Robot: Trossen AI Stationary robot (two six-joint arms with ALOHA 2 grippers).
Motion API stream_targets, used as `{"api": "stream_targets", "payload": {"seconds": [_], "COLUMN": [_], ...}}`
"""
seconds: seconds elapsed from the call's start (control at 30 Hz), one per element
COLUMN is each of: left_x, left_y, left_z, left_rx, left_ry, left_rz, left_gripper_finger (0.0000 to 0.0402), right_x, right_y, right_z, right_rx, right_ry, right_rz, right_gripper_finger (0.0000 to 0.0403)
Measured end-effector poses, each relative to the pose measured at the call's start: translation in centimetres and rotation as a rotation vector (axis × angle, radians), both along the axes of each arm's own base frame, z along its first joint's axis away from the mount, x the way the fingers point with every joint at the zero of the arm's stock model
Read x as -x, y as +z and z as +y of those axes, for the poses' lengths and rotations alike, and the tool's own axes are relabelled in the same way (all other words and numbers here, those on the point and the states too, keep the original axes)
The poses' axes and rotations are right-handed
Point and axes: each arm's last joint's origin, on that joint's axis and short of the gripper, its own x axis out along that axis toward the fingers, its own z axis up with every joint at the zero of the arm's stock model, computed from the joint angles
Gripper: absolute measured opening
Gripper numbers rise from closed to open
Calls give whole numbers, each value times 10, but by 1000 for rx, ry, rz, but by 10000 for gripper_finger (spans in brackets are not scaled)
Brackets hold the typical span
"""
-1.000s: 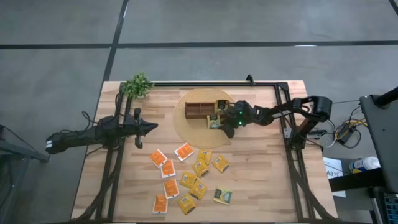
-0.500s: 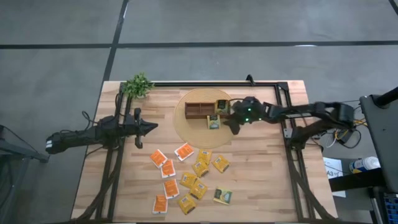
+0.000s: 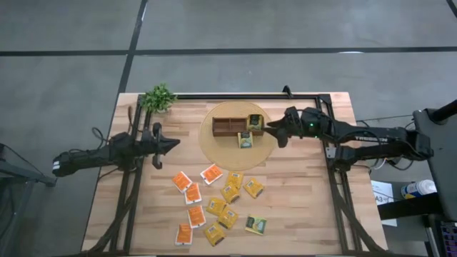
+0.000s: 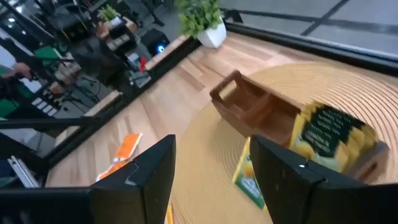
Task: Pick & Place Tea
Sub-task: Put the right yellow tea bag into the right section of the wooden organizer
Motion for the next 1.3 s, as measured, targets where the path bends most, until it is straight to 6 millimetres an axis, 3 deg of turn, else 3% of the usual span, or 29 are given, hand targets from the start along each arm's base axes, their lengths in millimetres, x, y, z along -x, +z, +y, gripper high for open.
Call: {"api": "stream_targets", "payload": {"seconds": [0.2, 0.37, 0.5, 0.63, 0.73, 0.83, 1.0, 1.17, 1.3], "left_x": [2, 3, 8, 12, 15, 13, -11, -48, -79], "left_y": [14, 18, 31, 43, 63, 86, 112, 118, 112], "left_z": [0, 0, 0, 1, 0, -1, 3, 9, 13], "left_rx": [27, 166, 300, 317, 314, 274, 243, 247, 256], "left_ry": [1, -22, -65, -36, -49, -69, -21, 19, 34], "left_rz": [-156, -221, -389, -499, -531, -509, -298, -115, 2], "left_gripper_finger": [0, 0, 0, 0, 11, 48, 140, 233, 274], "right_x": [2, 2, 2, 2, 2, 2, 2, 2, 2], "right_y": [-4, -4, -4, -5, -4, -4, -4, -4, -4], "right_z": [1, 0, 1, 1, 1, 1, 1, 1, 1], "right_rx": [-13, -12, -11, -11, -14, -15, -6, 10, 24], "right_ry": [-2, -2, -1, 3, 10, 16, 21, 32, 40], "right_rz": [47, 49, 48, 50, 47, 46, 49, 53, 55], "right_gripper_finger": [203, 203, 203, 203, 203, 203, 203, 203, 203]}}
